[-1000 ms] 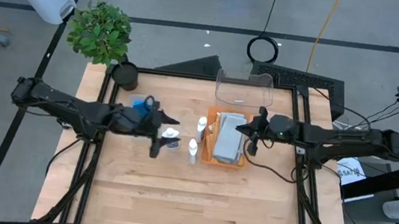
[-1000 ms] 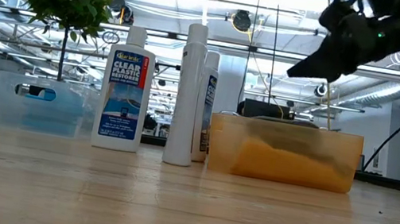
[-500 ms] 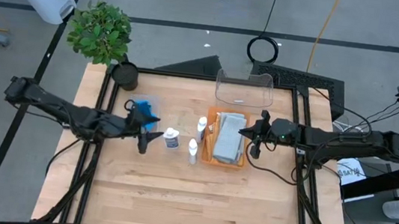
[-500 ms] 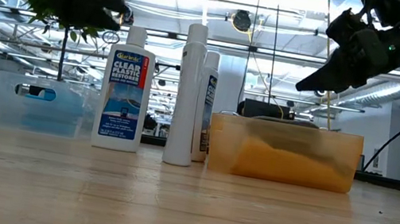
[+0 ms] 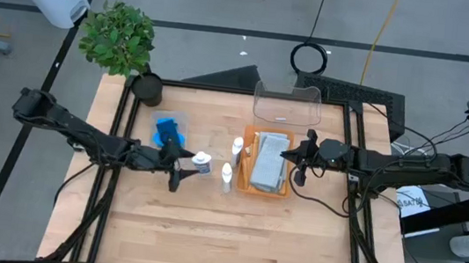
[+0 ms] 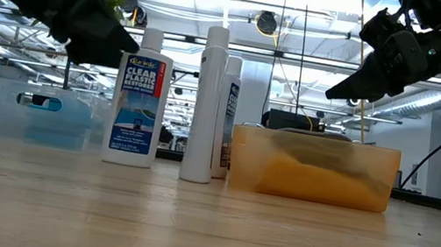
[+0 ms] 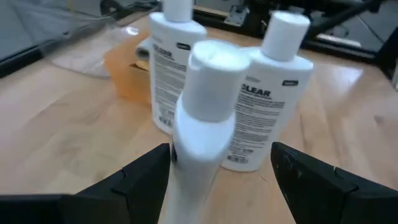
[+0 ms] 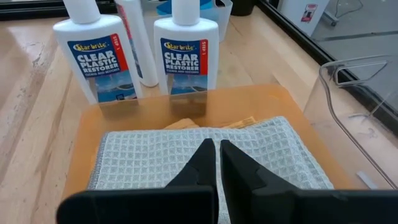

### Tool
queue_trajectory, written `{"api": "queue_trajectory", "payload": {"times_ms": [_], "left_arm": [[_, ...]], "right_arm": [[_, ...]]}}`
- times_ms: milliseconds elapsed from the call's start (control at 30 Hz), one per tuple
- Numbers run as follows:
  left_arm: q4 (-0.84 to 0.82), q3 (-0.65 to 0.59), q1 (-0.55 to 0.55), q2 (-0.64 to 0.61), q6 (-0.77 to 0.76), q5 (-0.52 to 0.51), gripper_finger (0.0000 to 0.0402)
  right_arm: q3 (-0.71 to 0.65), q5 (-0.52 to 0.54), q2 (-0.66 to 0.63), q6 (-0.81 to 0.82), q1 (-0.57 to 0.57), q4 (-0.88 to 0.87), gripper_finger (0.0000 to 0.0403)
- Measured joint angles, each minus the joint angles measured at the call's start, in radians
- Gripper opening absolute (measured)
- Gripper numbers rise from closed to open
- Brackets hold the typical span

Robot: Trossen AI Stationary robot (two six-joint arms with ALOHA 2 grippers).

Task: Pick & Place Kitchen Items
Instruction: Put the white plastic restorer bottle into the transparent bin

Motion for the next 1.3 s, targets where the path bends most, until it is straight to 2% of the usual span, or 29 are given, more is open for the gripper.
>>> {"api": "queue_trajectory", "payload": {"times_ms": [200, 333, 467, 567, 833, 900, 1100, 1300], "left_arm": [[0.157, 0.000, 0.004, 0.168, 0.082, -0.030, 0.0282], [0.234, 0.000, 0.005, 0.217, 0.107, -0.051, 0.0282], [0.240, 0.000, 0.005, 0.228, 0.120, -0.089, 0.0276], [0.241, 0.000, 0.008, 0.228, 0.126, -0.091, 0.0243], [0.244, 0.000, 0.044, 0.227, 0.097, -0.065, 0.0097], [0.245, 0.000, 0.053, 0.221, 0.081, -0.062, 0.0078], [0.223, 0.036, 0.056, 0.090, 0.078, -0.107, 0.0078], [0.034, 0.183, 0.056, -0.018, 0.138, -0.117, 0.0078]], "right_arm": [[0.000, 0.000, 0.000, 0.000, 0.000, 0.008, 0.0000], [0.000, 0.000, 0.000, 0.004, 0.000, 0.008, 0.0000], [0.000, 0.000, 0.000, 0.004, 0.000, 0.008, 0.0000], [0.000, 0.000, 0.000, 0.004, 0.000, 0.008, 0.0000], [0.000, 0.000, 0.000, 0.004, 0.000, 0.008, 0.0000], [0.000, 0.000, 0.000, 0.008, 0.000, 0.008, 0.0000], [0.000, 0.000, 0.000, 0.008, 0.012, 0.011, 0.0000], [0.000, -0.001, 0.000, 0.024, 0.013, 0.030, 0.0000]]}}
